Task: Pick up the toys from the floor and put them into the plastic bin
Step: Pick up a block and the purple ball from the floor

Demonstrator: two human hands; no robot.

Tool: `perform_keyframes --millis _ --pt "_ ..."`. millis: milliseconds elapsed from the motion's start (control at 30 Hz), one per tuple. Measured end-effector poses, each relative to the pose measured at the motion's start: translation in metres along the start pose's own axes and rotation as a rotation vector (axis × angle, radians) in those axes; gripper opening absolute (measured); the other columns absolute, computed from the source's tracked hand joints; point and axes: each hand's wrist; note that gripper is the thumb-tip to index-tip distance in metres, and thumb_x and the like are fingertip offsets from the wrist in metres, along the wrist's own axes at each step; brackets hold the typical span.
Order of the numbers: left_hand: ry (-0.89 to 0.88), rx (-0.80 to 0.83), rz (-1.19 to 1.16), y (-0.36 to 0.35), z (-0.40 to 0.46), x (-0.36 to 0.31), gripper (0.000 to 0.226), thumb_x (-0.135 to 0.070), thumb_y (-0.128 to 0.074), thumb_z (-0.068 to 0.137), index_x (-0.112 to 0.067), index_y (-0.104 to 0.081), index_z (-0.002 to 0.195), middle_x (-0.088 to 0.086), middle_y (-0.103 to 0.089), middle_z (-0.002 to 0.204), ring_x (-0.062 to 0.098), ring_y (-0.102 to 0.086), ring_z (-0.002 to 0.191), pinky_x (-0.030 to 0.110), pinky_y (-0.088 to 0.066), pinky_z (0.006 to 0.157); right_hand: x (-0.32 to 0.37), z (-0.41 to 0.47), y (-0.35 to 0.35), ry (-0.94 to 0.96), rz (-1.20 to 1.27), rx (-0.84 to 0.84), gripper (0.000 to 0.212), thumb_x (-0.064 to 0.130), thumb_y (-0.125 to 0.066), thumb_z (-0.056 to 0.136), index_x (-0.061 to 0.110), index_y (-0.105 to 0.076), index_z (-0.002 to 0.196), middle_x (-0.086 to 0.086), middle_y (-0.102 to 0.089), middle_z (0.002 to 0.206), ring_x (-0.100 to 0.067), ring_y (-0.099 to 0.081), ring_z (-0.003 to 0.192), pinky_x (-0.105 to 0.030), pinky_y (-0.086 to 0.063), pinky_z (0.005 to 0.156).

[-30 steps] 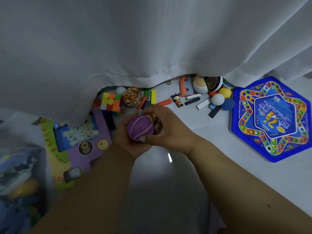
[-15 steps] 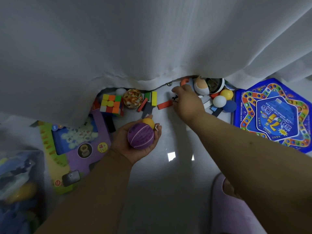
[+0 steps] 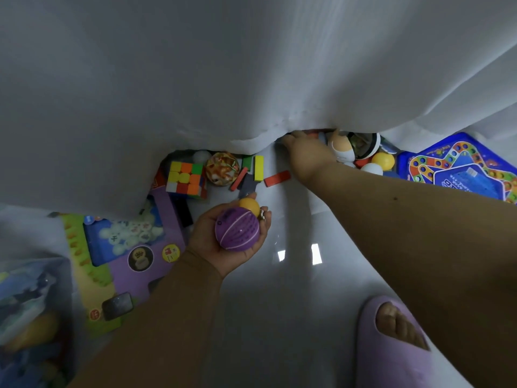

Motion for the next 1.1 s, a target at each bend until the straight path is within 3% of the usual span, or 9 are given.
perform_keyframes --millis 100,200,333,467,600,667,800,1000,1100 --pt "0.002 0.000 0.012 -0.001 -0.001 -0.001 0.074 0.004 -0.088 0.033 0.000 -0.072 0.105 0.023 -0.062 0.104 0.035 -0.063 0.091 0.036 -0.058 0.060 0.006 -0.001 0.000 0.001 -0.073 0.023 0.051 -0.001 -0.041 0.091 0.009 -0.038 0.141 -0.013 -0.036 0.147 -0.030 -0.037 0.134 -0.039 -0.019 0.113" --pt "0.005 -0.001 0.019 -0.003 -0.003 -0.003 0.075 0.004 -0.089 0.032 0.001 -0.072 0.104 0.023 -0.061 0.105 0.034 -0.062 0.094 0.036 -0.058 0.060 0.007 0.003 -0.003 -0.047 -0.084 0.051 0.045 0.003 -0.045 0.091 0.006 -0.046 0.135 -0.015 -0.042 0.142 -0.033 -0.042 0.130 -0.043 -0.025 0.113" --pt "-0.002 0.011 0.024 -0.005 -0.003 -0.007 0.075 0.006 -0.089 0.030 0.000 -0.072 0.103 0.023 -0.063 0.101 0.033 -0.060 0.093 0.036 -0.058 0.060 0.004 -0.002 -0.007 -0.055 -0.008 0.164 0.036 0.002 -0.042 0.092 0.001 -0.048 0.127 -0.020 -0.045 0.133 -0.035 -0.048 0.120 -0.040 -0.039 0.099" --pt "-0.009 0.017 0.025 -0.002 -0.004 -0.006 0.075 0.005 -0.087 0.033 -0.002 -0.071 0.107 0.024 -0.064 0.096 0.033 -0.063 0.088 0.036 -0.058 0.060 -0.001 -0.010 -0.016 -0.104 0.086 0.083 0.029 0.004 -0.048 0.090 0.001 -0.054 0.118 -0.020 -0.045 0.129 -0.036 -0.047 0.115 -0.036 -0.039 0.092" --pt "-0.027 0.007 0.038 -0.001 -0.013 -0.003 0.078 0.002 -0.085 0.041 -0.004 -0.066 0.117 0.025 -0.063 0.097 0.033 -0.064 0.086 0.035 -0.058 0.061 0.004 -0.027 -0.016 -0.255 0.550 -0.074 0.017 0.011 -0.051 0.089 0.001 -0.063 0.095 -0.019 -0.062 0.099 -0.032 -0.060 0.086 -0.032 -0.044 0.070" --pt "-0.040 0.003 0.057 -0.005 -0.020 -0.002 0.071 -0.002 -0.081 0.048 -0.004 -0.065 0.118 0.025 -0.062 0.097 0.032 -0.061 0.089 0.035 -0.058 0.061 0.015 -0.043 -0.004 -0.356 0.974 -0.062 0.012 0.009 -0.052 0.089 0.004 -0.062 0.085 -0.012 -0.062 0.075 -0.025 -0.059 0.065 -0.033 -0.050 0.062" --pt "-0.068 0.024 0.072 -0.018 -0.043 0.001 0.078 -0.006 -0.083 0.046 -0.005 -0.059 0.120 0.026 -0.061 0.100 0.033 -0.062 0.088 0.035 -0.058 0.063 0.035 -0.081 0.021 -0.476 1.653 0.038 0.017 0.001 -0.047 0.087 0.008 -0.058 0.077 -0.010 -0.059 0.067 -0.017 -0.045 0.047 -0.020 -0.033 0.040" --pt "-0.077 0.101 0.070 -0.037 -0.089 0.008 0.086 -0.006 -0.088 0.038 -0.001 -0.052 0.117 0.025 -0.062 0.097 0.031 -0.060 0.090 0.036 -0.058 0.062 0.062 -0.134 0.052 -0.425 1.983 0.139 0.019 0.002 -0.040 0.086 0.004 -0.058 0.082 -0.010 -0.061 0.068 -0.015 -0.043 0.048 -0.016 -0.026 0.037" --pt "-0.103 0.132 0.102 -0.048 -0.122 0.014 0.078 -0.009 -0.087 0.044 0.002 -0.054 0.115 0.023 -0.061 0.098 0.030 -0.059 0.091 0.035 -0.058 0.062 0.080 -0.155 0.071 -0.391 2.114 0.187 0.019 0.009 -0.042 0.087 0.004 -0.059 0.080 -0.008 -0.061 0.065 -0.013 -0.046 0.043 -0.013 -0.029 0.034"
Point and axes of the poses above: each hand's wrist, its own z-axis towards the middle knuckle, its own y-axis out of the back of the hand, x = y × z
